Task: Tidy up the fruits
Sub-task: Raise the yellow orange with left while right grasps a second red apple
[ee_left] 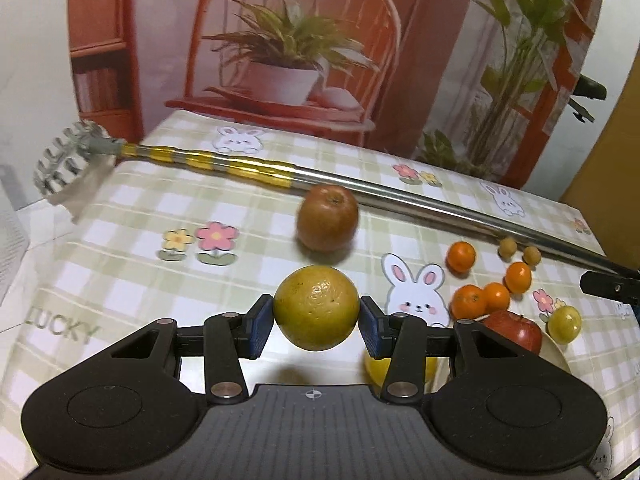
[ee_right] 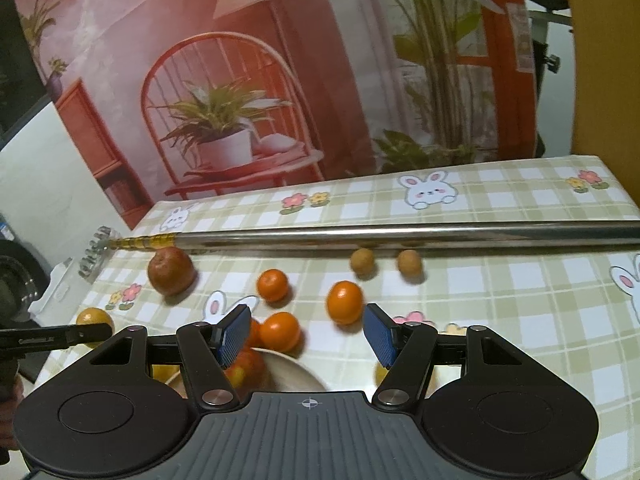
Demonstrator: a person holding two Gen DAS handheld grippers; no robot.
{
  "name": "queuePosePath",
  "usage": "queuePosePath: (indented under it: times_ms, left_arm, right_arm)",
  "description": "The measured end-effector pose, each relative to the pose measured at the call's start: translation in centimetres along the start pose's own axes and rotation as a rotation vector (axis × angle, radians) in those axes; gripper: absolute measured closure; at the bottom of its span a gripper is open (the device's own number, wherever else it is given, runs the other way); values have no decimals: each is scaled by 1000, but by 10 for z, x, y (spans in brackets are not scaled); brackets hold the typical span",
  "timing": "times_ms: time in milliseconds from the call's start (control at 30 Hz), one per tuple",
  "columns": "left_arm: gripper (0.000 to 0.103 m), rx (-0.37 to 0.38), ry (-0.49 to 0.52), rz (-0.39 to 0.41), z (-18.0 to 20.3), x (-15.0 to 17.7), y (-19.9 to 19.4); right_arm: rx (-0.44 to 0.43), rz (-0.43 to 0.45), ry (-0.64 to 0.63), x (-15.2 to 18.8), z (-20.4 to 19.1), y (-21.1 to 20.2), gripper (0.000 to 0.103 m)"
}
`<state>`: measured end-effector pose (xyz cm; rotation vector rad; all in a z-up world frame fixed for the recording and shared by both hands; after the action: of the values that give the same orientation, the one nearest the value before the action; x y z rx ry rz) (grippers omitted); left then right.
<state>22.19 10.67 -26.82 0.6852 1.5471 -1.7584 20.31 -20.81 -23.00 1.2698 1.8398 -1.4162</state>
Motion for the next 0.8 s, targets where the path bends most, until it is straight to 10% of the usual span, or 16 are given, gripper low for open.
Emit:
queuePosePath:
  times_ms: [800]
  left_arm:
    - [55,-105,-89,110,-100,-30,-36]
  right_arm:
    - [-148,-58,-278,-12,-153,65,43]
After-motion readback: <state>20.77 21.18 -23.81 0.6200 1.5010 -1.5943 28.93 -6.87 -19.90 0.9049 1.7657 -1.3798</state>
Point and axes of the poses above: each gripper's, at about its wrist camera, not at the fingertips, and y roughly the way its jaws point, z to its right, x to its underside, the point moved 9 cm from there along y, roughly the way its jaws point, and after that the axes turned 7 degrees about z, right-handed, at the moved point
